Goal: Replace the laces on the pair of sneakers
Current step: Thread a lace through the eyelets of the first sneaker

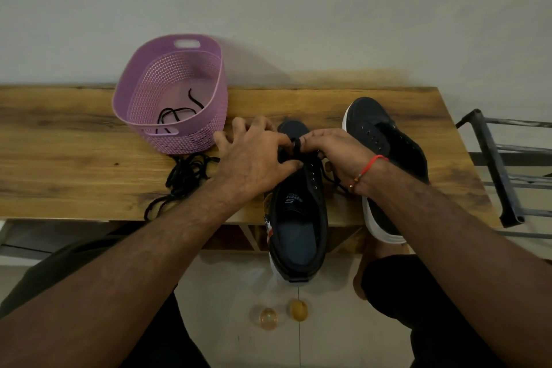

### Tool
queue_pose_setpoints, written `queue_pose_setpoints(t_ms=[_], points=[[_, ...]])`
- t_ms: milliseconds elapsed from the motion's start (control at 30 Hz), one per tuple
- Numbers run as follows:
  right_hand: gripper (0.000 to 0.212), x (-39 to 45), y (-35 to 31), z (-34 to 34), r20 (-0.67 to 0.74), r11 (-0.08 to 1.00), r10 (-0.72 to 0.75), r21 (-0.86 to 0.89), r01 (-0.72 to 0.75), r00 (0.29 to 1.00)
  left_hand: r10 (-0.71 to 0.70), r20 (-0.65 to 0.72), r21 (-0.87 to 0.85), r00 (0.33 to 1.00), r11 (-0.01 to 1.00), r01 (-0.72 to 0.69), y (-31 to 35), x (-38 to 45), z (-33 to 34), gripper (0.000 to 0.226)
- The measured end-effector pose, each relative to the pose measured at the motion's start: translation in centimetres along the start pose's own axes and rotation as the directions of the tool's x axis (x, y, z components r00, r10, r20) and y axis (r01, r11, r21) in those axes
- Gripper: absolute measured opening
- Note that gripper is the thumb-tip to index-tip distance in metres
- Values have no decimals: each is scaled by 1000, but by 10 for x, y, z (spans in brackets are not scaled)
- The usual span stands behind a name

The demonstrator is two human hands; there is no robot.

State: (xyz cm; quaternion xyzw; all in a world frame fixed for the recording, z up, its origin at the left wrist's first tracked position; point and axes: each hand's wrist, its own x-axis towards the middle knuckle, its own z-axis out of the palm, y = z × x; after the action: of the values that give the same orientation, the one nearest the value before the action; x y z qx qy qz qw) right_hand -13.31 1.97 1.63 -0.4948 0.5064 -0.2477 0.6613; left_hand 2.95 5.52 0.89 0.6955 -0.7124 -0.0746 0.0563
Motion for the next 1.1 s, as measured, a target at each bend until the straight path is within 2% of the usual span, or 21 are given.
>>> queue_pose_setpoints(t_ms=[100, 167, 200, 233, 267, 300, 333, 400, 467, 533, 600, 700, 767, 800, 867, 933, 1000, 1067, 1100], points=[[17, 0, -1, 1, -20, 1000, 9, 0, -9, 1000, 11, -81, 28, 997, 1000, -9, -2, -1, 0, 32], [21, 0, -1, 1, -16, 998, -2, -60, 1, 1000, -55, -136, -97, 989, 994, 42, -2, 3, -2, 19], [21, 0, -1, 1, 6, 992, -10, -123, 11, 1000, -115, -129, -232, 985, 969, 83, -2, 5, -3, 18], [19, 0, 0, 1, 44, 982, -19, -189, 27, 999, -171, -86, -410, 981, 904, 122, -2, 7, -4, 19], [18, 0, 2, 1, 80, 970, -30, -240, 48, 996, -199, -24, -586, 980, 797, 148, -1, 8, -4, 19], [19, 0, 3, 2, 100, 962, -41, -265, 66, 994, -201, 28, -712, 979, 684, 161, -1, 9, -4, 17], [21, 0, 4, 3, 97, 958, -57, -275, 82, 994, -199, 59, -769, 978, 616, 171, 0, 9, -4, 14], [22, 0, 7, 4, 57, 945, -116, -300, 128, 992, -199, 100, -752, 975, 626, 205, -1, 8, -5, 14], [16, 2, 10, 4, 36, 939, -135, -313, 140, 990, -182, 175, -634, 968, 731, 252, -6, 8, -6, 27], [14, 4, 10, 2, 47, 960, -79, -267, 89, 996, -170, 228, -445, 959, 857, 258, -11, 7, -7, 38], [13, 4, 4, -2, 19, 982, -37, -187, 40, 999, -190, 178, -358, 966, 902, 243, -16, 6, -7, 38], [14, 5, -8, -18, -166, 998, -48, -39, 42, 985, -171, 91, -333, 981, 923, 192, -19, 3, -4, 29], [9, 4, -11, -26, -171, 990, -15, 133, 38, 985, -108, 76, -274, 991, 954, 124, -18, 1, 1, 24], [6, 4, -10, -26, -143, 987, -10, 156, 32, 990, -79, 70, -247, 994, 964, 94, -16, 0, 3, 22], [7, 3, -6, -22, -103, 996, -38, 74, 45, 994, -67, 39, -235, 997, 969, 75, -13, 0, 6, 12], [12, 5, -2, -19, -94, 995, -89, -48, 85, 992, -93, -17, -298, 995, 951, 84, -10, 3, 6, 18], [21, 9, 2, -16, -17, 979, -113, -171, 108, 993, -147, -15, -519, 989, 847, 118, -8, 6, 4, 17], [23, 11, 10, -11, 120, 951, -134, -265, 162, 984, -175, 22, -779, 984, 614, 127, -4, 7, -1, 12], [25, 13, 14, -8, 147, 930, -169, -303, 207, 975, -171, 39, -855, 985, 503, 122, -1, 6, -5, 11]])
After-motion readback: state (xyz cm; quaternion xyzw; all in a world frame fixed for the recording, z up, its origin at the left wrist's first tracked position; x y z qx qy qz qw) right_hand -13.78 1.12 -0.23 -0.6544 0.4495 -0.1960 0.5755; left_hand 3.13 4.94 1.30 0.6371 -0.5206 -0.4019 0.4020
